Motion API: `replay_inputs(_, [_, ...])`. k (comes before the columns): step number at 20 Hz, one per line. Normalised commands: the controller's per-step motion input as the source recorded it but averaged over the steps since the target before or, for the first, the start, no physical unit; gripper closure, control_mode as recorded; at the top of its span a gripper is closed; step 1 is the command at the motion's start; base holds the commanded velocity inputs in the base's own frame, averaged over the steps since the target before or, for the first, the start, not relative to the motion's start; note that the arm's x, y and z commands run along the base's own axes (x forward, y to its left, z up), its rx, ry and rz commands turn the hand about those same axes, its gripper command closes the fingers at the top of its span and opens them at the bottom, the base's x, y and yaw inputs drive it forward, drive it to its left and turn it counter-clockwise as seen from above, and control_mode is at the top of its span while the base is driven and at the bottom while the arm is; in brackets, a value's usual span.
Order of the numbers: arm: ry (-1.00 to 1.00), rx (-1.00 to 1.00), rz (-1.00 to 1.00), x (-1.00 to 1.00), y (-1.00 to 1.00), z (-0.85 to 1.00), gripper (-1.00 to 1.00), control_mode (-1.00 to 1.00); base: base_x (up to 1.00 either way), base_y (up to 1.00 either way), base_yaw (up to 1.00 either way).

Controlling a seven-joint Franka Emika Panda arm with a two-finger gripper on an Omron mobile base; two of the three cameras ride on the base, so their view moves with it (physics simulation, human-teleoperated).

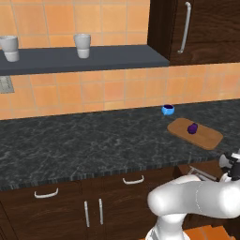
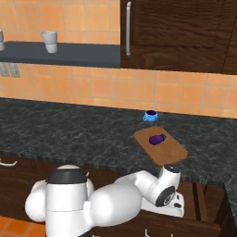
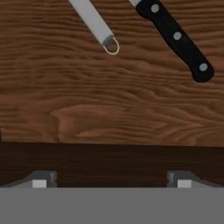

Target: Place the appropriate cutting tool for cutting the eggplant skin on the cutting board.

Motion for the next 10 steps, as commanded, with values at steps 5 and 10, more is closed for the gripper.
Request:
replay_inputs(5, [0.0,0.0,0.0,-0.77,0.01,0.03,-1.0,-1.0,0.0,0.0,0.0])
replay_inputs(10, [0.02,-0.01,0.03,-0.85,0.04,0.21,-1.0,-1.0,0.0,0.0,0.0])
